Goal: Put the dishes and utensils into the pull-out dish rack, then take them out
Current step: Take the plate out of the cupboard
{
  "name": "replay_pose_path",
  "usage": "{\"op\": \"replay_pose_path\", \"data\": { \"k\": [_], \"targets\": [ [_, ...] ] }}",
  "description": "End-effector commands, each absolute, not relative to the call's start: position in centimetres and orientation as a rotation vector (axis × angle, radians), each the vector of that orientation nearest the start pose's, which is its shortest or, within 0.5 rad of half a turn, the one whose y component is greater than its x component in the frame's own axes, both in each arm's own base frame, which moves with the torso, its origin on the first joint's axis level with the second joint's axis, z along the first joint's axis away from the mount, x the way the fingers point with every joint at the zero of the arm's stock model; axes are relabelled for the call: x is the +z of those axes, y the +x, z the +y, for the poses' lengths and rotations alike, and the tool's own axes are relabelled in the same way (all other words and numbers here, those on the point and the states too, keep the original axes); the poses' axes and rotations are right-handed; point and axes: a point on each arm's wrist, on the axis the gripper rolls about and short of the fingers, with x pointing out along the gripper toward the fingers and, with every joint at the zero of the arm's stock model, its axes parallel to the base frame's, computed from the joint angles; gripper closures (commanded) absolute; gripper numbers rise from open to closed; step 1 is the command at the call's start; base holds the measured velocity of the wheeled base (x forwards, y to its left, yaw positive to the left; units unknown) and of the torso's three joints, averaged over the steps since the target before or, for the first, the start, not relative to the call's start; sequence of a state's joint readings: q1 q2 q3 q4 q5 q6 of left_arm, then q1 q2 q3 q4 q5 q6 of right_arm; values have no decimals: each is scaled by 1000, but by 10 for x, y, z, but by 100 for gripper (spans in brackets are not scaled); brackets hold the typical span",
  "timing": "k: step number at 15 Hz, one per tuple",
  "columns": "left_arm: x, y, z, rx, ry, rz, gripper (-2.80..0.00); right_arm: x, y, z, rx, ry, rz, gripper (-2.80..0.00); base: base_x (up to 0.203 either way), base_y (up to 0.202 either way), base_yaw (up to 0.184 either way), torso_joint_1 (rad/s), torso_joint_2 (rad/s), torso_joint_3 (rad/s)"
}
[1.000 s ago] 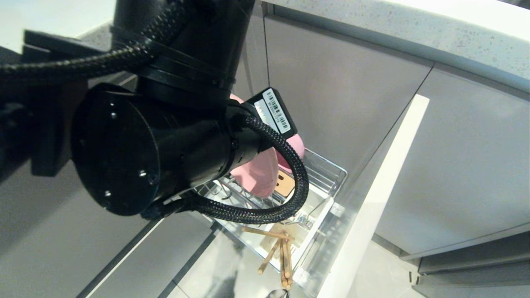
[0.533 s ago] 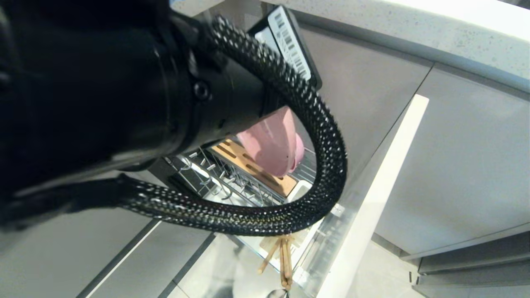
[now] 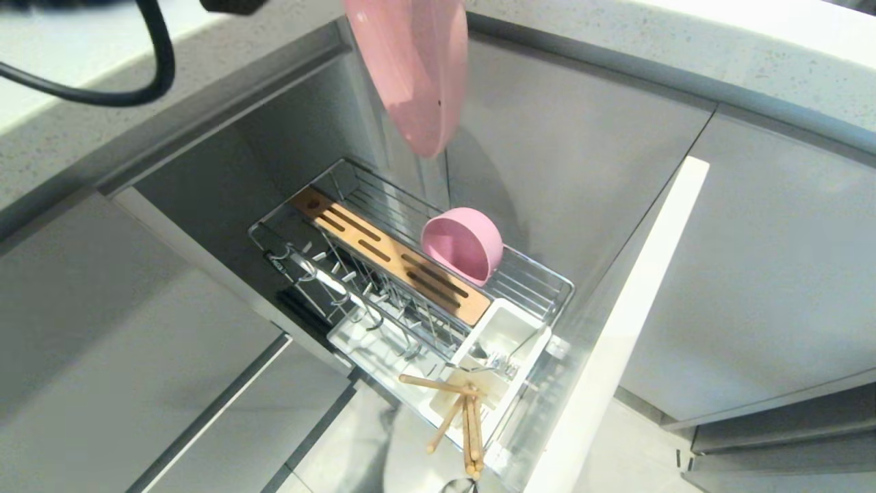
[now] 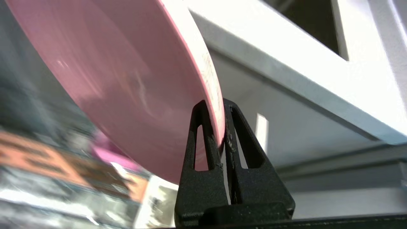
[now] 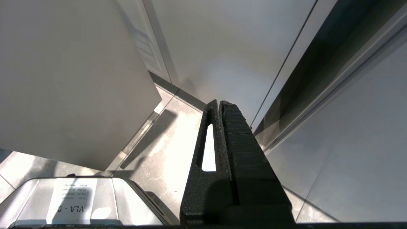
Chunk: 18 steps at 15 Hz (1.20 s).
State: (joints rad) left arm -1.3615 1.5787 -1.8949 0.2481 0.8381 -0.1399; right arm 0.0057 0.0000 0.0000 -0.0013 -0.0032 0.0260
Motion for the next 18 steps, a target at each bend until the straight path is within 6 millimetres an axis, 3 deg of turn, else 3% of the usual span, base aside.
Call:
{"op": "replay_pose_path", "data": {
  "k": [1,5,8,14,18],
  "targets": [
    [441,73,-231,-492,-127,-60,0,75,-23,0,4,26,0,0,0,0,0,0,0,0],
    [450,92,-214,-392,-115,-110,0,75,-23,0,3,26,0,0,0,0,0,0,0,0],
    [458,103,-191,-305,-140,-136,0,75,-23,0,5,26,0,0,0,0,0,0,0,0],
    [475,89,-148,-280,-211,-187,0,75,-23,0,3,26,0,0,0,0,0,0,0,0],
    [481,83,-134,-272,-233,-208,0,75,-23,0,3,26,0,0,0,0,0,0,0,0]
  ]
}}
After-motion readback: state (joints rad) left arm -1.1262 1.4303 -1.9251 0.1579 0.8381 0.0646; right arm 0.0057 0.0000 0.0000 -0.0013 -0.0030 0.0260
